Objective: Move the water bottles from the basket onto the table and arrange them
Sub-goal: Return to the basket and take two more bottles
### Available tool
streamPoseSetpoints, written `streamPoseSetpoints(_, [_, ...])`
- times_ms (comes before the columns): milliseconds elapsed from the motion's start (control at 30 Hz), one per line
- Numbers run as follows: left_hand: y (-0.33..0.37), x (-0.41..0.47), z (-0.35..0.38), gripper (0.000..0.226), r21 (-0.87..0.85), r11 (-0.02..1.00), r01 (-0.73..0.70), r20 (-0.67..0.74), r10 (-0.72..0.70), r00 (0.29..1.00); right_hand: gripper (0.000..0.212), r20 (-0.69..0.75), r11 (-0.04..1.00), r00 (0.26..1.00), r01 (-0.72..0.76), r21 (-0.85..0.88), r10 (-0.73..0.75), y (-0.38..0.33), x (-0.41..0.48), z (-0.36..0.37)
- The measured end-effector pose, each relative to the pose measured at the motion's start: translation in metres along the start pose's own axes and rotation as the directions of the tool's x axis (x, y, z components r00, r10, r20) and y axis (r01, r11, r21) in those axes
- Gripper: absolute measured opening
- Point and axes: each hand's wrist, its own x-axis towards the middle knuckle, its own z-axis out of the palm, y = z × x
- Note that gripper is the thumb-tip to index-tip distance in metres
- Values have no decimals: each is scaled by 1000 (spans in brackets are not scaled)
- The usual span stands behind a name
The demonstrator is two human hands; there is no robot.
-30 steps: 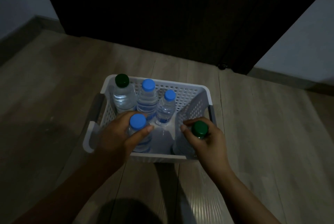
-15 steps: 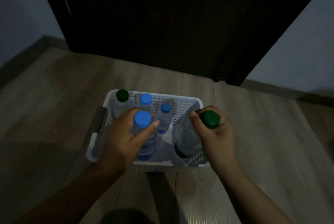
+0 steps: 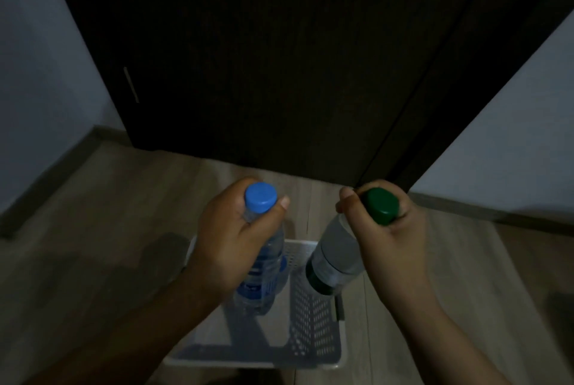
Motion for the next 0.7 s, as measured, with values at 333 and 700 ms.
streamPoseSetpoints(333, [205, 62, -58, 17, 41, 999, -14, 9, 13, 1000, 33, 17, 999, 999, -46, 6, 46, -205, 89, -37])
streamPoseSetpoints(700, [529, 108, -134, 20, 29, 983, -181, -40, 182, 983, 29, 43, 990, 989, 137, 34, -139, -516, 179, -95])
